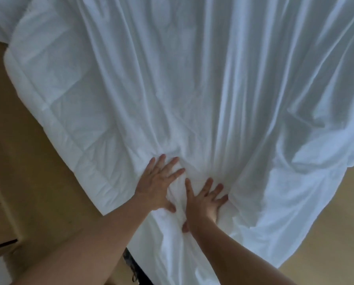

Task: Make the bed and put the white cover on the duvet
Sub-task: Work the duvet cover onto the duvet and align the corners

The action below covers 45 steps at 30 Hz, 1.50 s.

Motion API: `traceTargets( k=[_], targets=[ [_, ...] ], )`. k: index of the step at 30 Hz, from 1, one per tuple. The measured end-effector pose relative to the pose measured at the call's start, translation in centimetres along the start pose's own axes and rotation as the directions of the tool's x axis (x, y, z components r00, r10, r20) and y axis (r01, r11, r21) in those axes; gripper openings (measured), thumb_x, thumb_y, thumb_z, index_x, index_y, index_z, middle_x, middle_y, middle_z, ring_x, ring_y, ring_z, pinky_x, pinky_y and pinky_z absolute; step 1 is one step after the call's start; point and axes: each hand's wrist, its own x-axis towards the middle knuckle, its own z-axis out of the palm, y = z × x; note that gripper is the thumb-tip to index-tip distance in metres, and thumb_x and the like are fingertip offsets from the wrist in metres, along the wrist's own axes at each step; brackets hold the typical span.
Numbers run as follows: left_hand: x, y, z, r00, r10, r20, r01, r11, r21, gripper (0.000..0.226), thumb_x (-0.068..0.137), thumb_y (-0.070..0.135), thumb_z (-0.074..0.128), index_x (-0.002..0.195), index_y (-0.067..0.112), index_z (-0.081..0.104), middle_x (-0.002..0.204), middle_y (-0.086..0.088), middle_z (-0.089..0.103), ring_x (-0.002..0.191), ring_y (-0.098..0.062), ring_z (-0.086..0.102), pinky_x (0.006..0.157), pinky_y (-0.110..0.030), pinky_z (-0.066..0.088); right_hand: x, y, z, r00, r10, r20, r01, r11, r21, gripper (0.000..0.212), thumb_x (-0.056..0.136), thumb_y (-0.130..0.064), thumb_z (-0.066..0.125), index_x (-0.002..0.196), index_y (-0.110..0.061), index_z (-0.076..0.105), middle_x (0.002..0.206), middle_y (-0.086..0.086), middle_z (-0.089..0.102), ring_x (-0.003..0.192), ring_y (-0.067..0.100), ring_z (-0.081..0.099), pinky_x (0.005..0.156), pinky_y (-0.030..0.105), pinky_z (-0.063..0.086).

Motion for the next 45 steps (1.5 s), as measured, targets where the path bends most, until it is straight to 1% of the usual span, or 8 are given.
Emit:
traceTargets(
  k=[7, 10, 15, 18, 21, 29, 37, 45],
  targets=[
    [3.9, -5.6, -2.2, 0.999, 0.047, -0.023, -0.050, 0.983, -0.178, 0.120, 0.064, 0.081, 0.069, 0.159, 0.044, 0.006, 0.168, 0.000, -0.021, 0.155, -0.023, -0.017, 0.125, -0.053, -0.005, 0.9, -2.7, -1.3, 0.984, 0.169, 0.058, -0.171, 0.985, 0.036, 0.106, 0.100, -0.024, 0.060, 0.151, -0.034, -0.032, 0.155, 0.046, -0.005, 0.144, 0.063, 0.008, 0.114, 0.069, 0.017],
    [2.8, -8.7, -6.2, 0.986, 0.160, 0.039, -0.118, 0.851, -0.511, 0.076, 0.084, 0.055, 0.073, 0.151, 0.031, 0.045, 0.164, -0.005, 0.031, 0.151, -0.020, 0.029, 0.121, -0.034, 0.023, -1.6, -4.6, -4.9, 0.968, 0.240, 0.076, -0.252, 0.932, 0.261, 0.093, 0.096, -0.032, 0.064, 0.161, -0.029, -0.002, 0.148, 0.027, 0.046, 0.137, 0.041, 0.044, 0.111, 0.044, 0.038],
    [-3.7, -20.9, -16.2, 0.992, 0.050, -0.115, -0.125, 0.394, -0.910, 0.032, 0.090, 0.040, 0.071, 0.115, 0.019, 0.074, 0.109, 0.005, 0.077, 0.105, -0.009, 0.071, 0.092, -0.021, 0.052, -7.8, -11.8, -17.0, 0.884, 0.455, -0.109, -0.058, 0.337, 0.940, 0.034, 0.088, -0.033, 0.076, 0.119, -0.019, 0.074, 0.094, -0.007, 0.076, 0.089, 0.008, 0.071, 0.077, 0.012, 0.049],
    [-9.4, -30.2, -21.7, 0.973, -0.118, -0.200, -0.177, 0.178, -0.968, 0.041, 0.076, 0.055, 0.070, 0.101, 0.024, 0.075, 0.098, 0.005, 0.078, 0.097, -0.013, 0.074, 0.094, -0.038, 0.057, -12.2, -17.6, -24.8, 0.794, 0.577, -0.190, 0.229, 0.005, 0.973, 0.008, 0.092, -0.021, 0.073, 0.096, -0.016, 0.078, 0.083, -0.001, 0.076, 0.085, 0.015, 0.073, 0.086, 0.037, 0.059],
    [-15.1, -38.4, -26.3, 0.949, -0.216, -0.229, -0.200, 0.146, -0.969, 0.035, 0.083, 0.047, 0.076, 0.101, 0.017, 0.074, 0.096, 0.000, 0.078, 0.095, -0.019, 0.074, 0.092, -0.038, 0.057, -16.3, -21.9, -31.0, 0.759, 0.595, -0.265, 0.452, -0.189, 0.871, 0.008, 0.093, -0.010, 0.070, 0.091, -0.007, 0.076, 0.084, 0.009, 0.077, 0.087, 0.024, 0.075, 0.083, 0.041, 0.059],
    [-25.5, -52.0, -29.7, 0.848, -0.402, -0.345, -0.284, 0.204, -0.937, 0.016, 0.092, 0.023, 0.068, 0.100, 0.010, 0.074, 0.092, -0.006, 0.077, 0.089, -0.023, 0.075, 0.086, -0.037, 0.059, -22.1, -30.0, -36.5, 0.742, 0.481, -0.466, 0.586, -0.128, 0.800, 0.013, 0.094, -0.011, 0.067, 0.089, -0.005, 0.078, 0.082, 0.010, 0.077, 0.085, 0.025, 0.076, 0.078, 0.036, 0.062],
    [-28.8, -58.5, -31.1, 0.824, -0.337, -0.456, -0.414, 0.190, -0.890, 0.023, 0.087, 0.023, 0.067, 0.100, 0.004, 0.074, 0.089, -0.011, 0.076, 0.088, -0.029, 0.074, 0.083, -0.037, 0.061, -23.6, -36.9, -38.6, 0.669, 0.569, -0.479, 0.641, -0.114, 0.759, 0.018, 0.096, -0.009, 0.063, 0.086, -0.001, 0.075, 0.086, 0.009, 0.078, 0.083, 0.030, 0.076, 0.072, 0.037, 0.063],
    [-31.2, -66.6, -29.9, 0.811, -0.339, -0.476, -0.482, 0.073, -0.873, 0.022, 0.089, 0.024, 0.068, 0.101, 0.006, 0.074, 0.090, -0.011, 0.076, 0.085, -0.026, 0.075, 0.079, -0.029, 0.061, -24.7, -48.4, -43.3, 0.734, 0.444, -0.514, 0.588, -0.037, 0.808, 0.015, 0.095, -0.011, 0.065, 0.087, -0.006, 0.077, 0.086, 0.006, 0.077, 0.082, 0.023, 0.076, 0.078, 0.042, 0.059]
  ],
)
